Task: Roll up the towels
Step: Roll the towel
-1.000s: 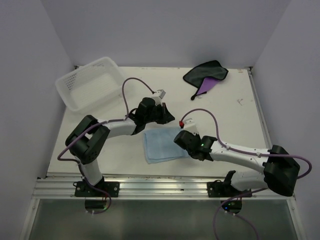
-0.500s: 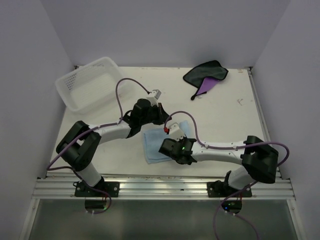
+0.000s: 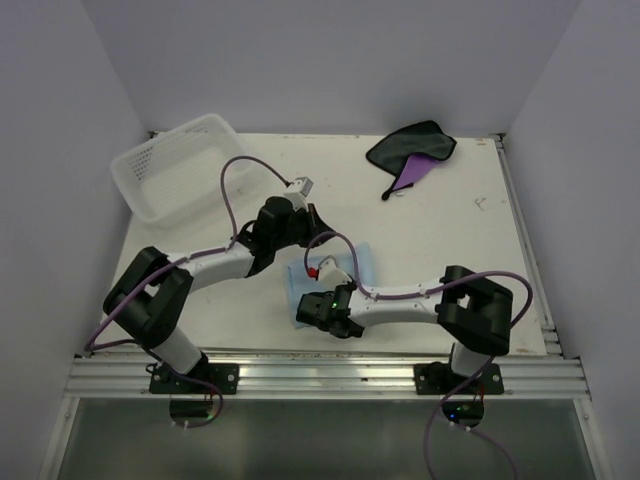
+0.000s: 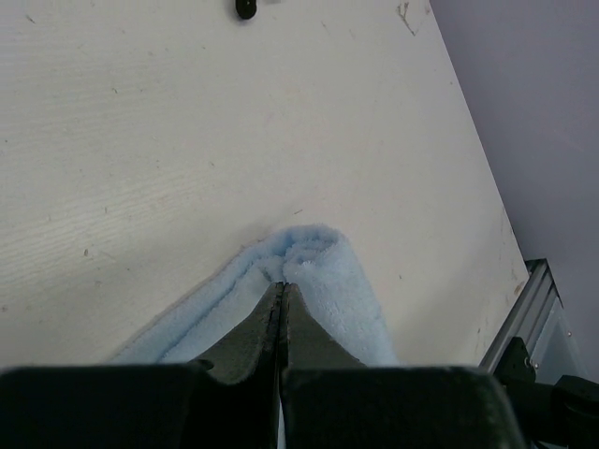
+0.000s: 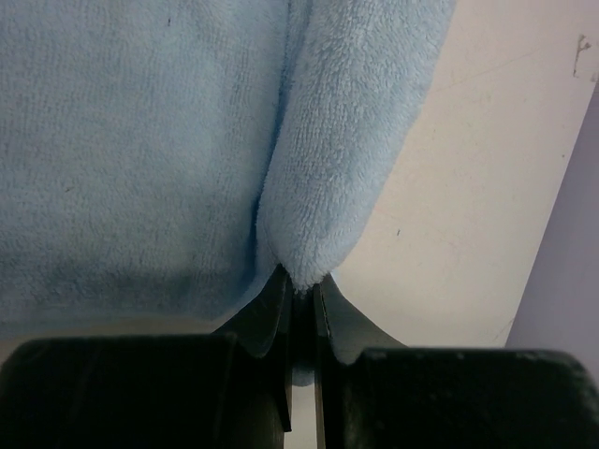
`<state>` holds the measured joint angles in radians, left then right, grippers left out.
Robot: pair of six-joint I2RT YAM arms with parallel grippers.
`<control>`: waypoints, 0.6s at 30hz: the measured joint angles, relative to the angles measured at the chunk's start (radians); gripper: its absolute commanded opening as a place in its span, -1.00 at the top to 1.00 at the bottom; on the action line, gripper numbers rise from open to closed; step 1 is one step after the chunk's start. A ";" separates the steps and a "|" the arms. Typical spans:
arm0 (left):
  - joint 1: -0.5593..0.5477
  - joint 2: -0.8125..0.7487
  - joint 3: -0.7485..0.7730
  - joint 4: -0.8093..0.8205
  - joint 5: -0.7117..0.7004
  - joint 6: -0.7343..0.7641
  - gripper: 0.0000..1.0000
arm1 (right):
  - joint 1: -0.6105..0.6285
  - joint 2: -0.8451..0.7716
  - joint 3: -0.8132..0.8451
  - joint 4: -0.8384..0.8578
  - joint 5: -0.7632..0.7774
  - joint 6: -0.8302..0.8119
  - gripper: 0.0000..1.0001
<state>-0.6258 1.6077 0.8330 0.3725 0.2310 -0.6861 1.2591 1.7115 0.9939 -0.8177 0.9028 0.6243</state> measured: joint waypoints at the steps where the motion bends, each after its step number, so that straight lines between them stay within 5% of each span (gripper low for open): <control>1: 0.002 -0.002 0.000 0.000 0.002 0.000 1.00 | 0.007 0.019 0.010 -0.008 0.005 0.005 0.89; 18: 0.004 0.000 0.005 0.076 0.159 -0.010 1.00 | 0.089 0.325 0.227 -0.223 0.105 0.061 0.86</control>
<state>-0.6220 1.6073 0.8379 0.4480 0.3904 -0.6960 1.3483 2.0361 1.2213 -1.0409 1.0073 0.6853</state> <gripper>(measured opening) 0.005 0.092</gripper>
